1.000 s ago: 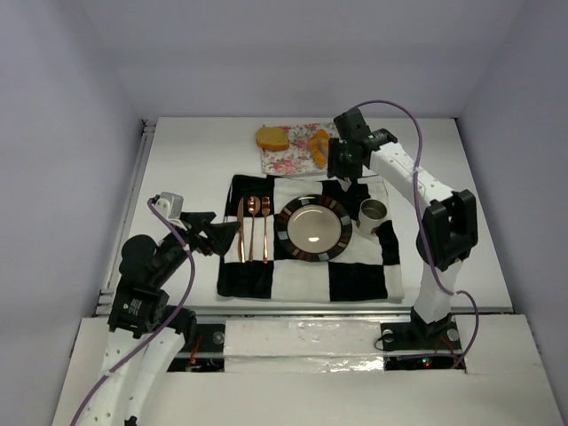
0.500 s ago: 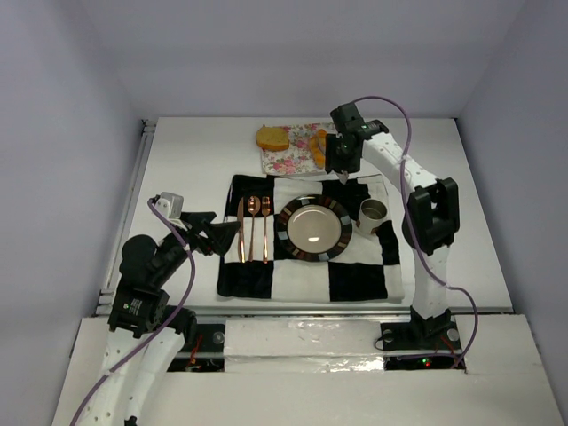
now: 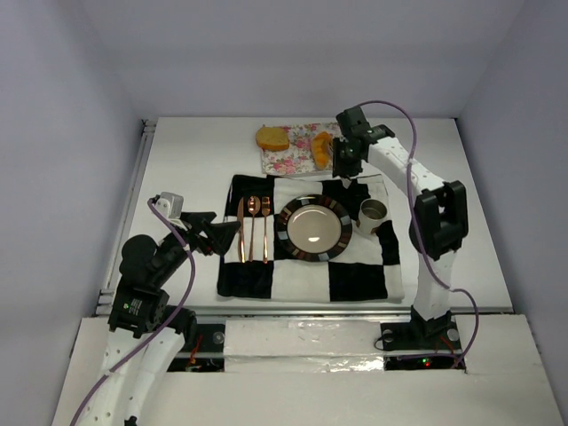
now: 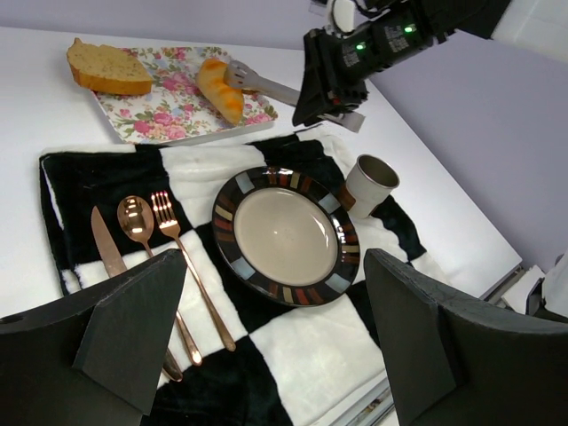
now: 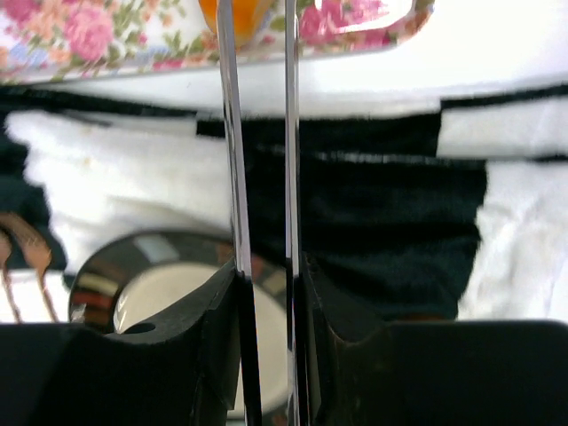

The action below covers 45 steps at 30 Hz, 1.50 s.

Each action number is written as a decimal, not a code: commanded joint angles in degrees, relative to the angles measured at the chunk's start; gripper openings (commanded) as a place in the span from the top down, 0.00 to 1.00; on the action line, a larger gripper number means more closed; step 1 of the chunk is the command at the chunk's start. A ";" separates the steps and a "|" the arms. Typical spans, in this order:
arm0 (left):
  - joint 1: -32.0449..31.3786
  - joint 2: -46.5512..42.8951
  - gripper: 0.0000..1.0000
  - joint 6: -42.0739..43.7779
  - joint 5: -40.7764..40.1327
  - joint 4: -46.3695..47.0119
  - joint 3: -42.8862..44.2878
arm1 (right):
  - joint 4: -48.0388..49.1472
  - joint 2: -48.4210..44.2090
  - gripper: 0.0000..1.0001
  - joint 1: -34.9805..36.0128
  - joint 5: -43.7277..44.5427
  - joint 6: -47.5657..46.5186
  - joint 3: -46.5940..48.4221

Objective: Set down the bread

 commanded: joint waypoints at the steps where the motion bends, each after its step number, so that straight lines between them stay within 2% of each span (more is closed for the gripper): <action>1: -0.24 0.23 0.21 -0.01 0.50 3.22 -0.46 | 5.03 -9.18 0.71 -0.20 -2.40 0.23 -2.08; 5: -0.24 0.23 0.21 -0.01 0.50 3.22 -0.46 | 7.49 -16.91 0.73 -0.20 -7.76 1.46 -8.31; 8: -0.24 0.32 0.21 -0.01 0.33 3.13 -0.38 | 9.95 -24.38 0.73 2.69 -9.96 2.51 -17.09; 16: -0.24 0.67 0.21 -0.01 0.42 3.13 -0.38 | 14.26 -46.61 0.74 14.73 -7.15 11.47 -44.24; 20: -0.24 1.02 0.21 -0.01 0.33 3.13 -0.29 | 14.00 -54.70 0.74 20.62 -6.01 16.31 -51.55; 23: -0.24 0.93 0.21 -0.01 0.33 3.04 -0.29 | 12.68 -56.56 0.74 23.96 -4.69 18.68 -54.89; 31: -0.24 1.20 0.22 -0.10 0.15 3.04 -0.29 | 15.32 -55.77 0.70 27.84 -4.96 21.41 -59.04; 34: -0.24 1.20 0.22 -0.10 0.15 3.04 -0.29 | 15.67 -56.38 0.60 27.84 -4.69 21.41 -57.65; 35: -0.24 1.20 0.22 -0.10 0.15 2.96 -0.38 | 14.97 -56.56 0.54 27.84 -3.04 21.50 -57.11; 38: -0.24 1.11 0.22 -0.10 0.15 2.95 -0.38 | 13.22 -57.61 0.46 27.84 -0.92 21.33 -54.75; 42: -0.24 1.11 0.22 -0.01 0.15 2.95 -0.38 | 12.68 -59.37 0.47 27.84 1.72 21.24 -51.23; 45: -0.24 1.02 0.22 -0.10 0.24 3.04 -0.38 | 13.38 -57.37 0.49 27.84 3.83 20.45 -48.16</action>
